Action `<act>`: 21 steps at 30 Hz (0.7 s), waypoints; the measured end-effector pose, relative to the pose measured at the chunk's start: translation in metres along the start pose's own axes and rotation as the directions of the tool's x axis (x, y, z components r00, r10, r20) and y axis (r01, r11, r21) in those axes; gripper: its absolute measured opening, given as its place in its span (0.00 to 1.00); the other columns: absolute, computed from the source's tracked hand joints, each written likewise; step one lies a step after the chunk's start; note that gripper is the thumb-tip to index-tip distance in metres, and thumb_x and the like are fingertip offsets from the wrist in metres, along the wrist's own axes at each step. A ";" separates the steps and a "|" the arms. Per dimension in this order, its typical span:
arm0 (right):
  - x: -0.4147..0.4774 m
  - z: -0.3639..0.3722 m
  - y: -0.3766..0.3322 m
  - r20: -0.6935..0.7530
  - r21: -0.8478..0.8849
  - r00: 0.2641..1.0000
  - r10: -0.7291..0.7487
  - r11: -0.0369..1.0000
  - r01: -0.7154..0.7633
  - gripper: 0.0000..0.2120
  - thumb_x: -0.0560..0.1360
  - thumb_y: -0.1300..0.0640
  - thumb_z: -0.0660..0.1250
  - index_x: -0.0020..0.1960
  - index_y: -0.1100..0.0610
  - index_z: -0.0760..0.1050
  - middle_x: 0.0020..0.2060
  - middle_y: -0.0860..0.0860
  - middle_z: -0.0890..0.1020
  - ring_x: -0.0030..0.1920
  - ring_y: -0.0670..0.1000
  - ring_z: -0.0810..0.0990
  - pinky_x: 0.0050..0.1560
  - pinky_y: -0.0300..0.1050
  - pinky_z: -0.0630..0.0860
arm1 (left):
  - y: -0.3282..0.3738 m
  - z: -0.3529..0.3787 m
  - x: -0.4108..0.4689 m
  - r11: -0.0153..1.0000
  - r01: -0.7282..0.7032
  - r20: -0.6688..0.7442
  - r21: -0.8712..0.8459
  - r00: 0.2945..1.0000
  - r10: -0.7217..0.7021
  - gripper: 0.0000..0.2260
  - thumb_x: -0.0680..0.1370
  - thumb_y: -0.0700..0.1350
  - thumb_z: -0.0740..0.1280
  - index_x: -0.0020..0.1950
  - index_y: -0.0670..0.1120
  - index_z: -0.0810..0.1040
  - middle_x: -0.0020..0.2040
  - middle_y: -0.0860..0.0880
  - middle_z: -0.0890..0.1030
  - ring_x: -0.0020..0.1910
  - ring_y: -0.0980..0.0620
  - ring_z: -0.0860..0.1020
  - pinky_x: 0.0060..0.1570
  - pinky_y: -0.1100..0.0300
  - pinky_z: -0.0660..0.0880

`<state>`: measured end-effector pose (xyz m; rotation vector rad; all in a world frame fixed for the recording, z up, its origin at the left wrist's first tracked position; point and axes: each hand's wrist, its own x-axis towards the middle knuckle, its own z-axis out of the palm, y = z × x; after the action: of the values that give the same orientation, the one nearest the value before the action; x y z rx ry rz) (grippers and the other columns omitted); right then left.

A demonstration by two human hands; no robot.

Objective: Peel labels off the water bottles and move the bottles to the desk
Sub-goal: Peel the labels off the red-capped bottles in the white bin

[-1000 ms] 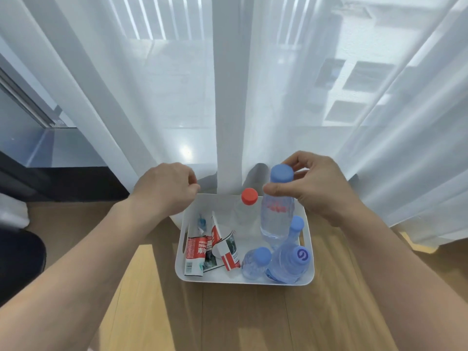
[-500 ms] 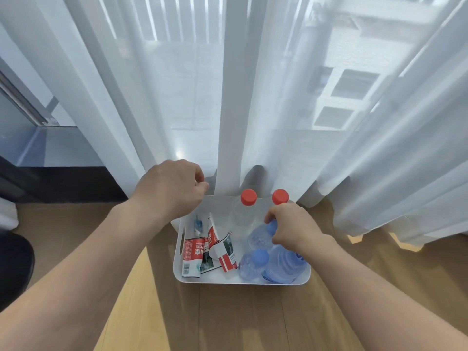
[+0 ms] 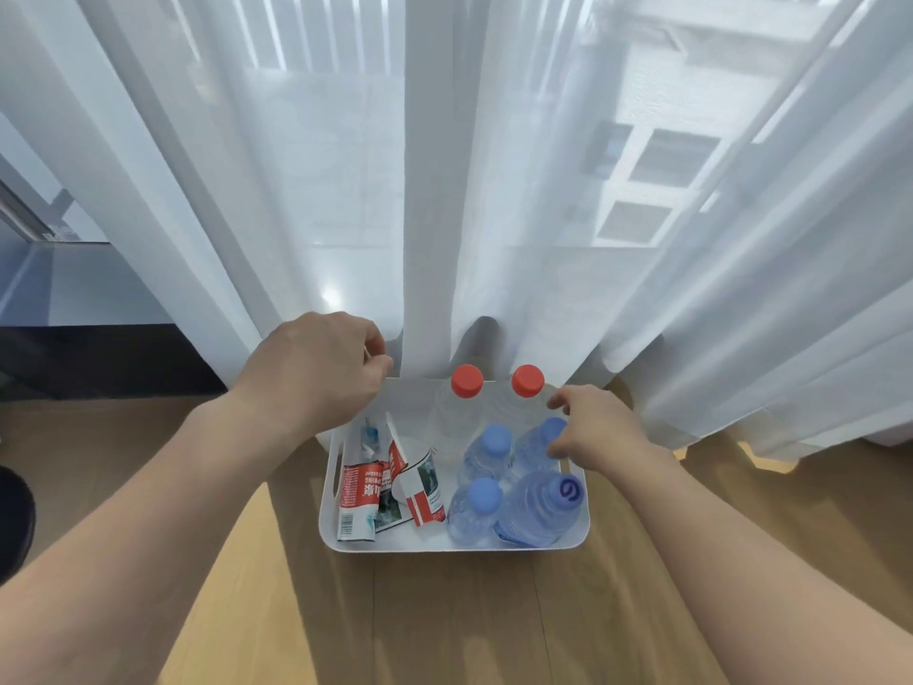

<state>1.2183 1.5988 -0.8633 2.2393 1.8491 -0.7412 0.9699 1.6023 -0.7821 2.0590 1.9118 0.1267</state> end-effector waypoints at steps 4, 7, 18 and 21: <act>0.004 0.021 0.005 0.071 0.033 0.997 0.039 0.999 -0.041 0.20 0.67 0.62 0.69 0.59 0.56 0.73 0.55 0.55 0.79 0.49 0.55 0.78 0.42 0.45 0.74 | 0.002 0.001 -0.003 1.000 0.001 0.021 0.007 1.000 -0.001 0.11 0.78 0.51 0.60 0.54 0.50 0.79 0.52 0.51 0.83 0.51 0.49 0.78 0.50 0.56 0.74; 0.009 0.027 0.010 -0.014 0.081 0.998 0.056 0.995 -0.054 0.13 0.70 0.58 0.70 0.53 0.59 0.73 0.53 0.56 0.78 0.50 0.56 0.77 0.43 0.45 0.70 | 0.002 -0.002 -0.006 1.000 -0.007 0.017 0.017 1.000 0.007 0.12 0.78 0.51 0.60 0.55 0.50 0.79 0.52 0.51 0.83 0.51 0.49 0.78 0.49 0.58 0.72; -0.050 -0.113 0.020 -0.517 0.852 0.832 0.201 0.208 0.480 0.05 0.76 0.54 0.64 0.45 0.55 0.76 0.37 0.47 0.82 0.40 0.45 0.80 0.54 0.46 0.78 | 0.028 -0.006 -0.005 0.940 -0.108 -0.032 -0.322 0.994 0.103 0.07 0.77 0.49 0.64 0.49 0.50 0.81 0.44 0.56 0.83 0.45 0.56 0.79 0.41 0.67 0.71; -0.065 -0.136 0.010 -0.441 0.832 0.870 0.221 -0.265 0.488 0.17 0.79 0.44 0.55 0.42 0.55 0.74 0.31 0.47 0.79 0.38 0.49 0.80 0.53 0.53 0.80 | 0.050 -0.009 -0.014 0.769 -0.066 0.040 -0.636 0.992 0.118 0.05 0.75 0.47 0.67 0.45 0.51 0.82 0.37 0.54 0.85 0.40 0.57 0.82 0.41 0.65 0.78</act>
<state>1.2575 1.5952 -0.7176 3.0956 1.7370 -3.1264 1.0134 1.5875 -0.7568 1.6497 1.4368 0.6197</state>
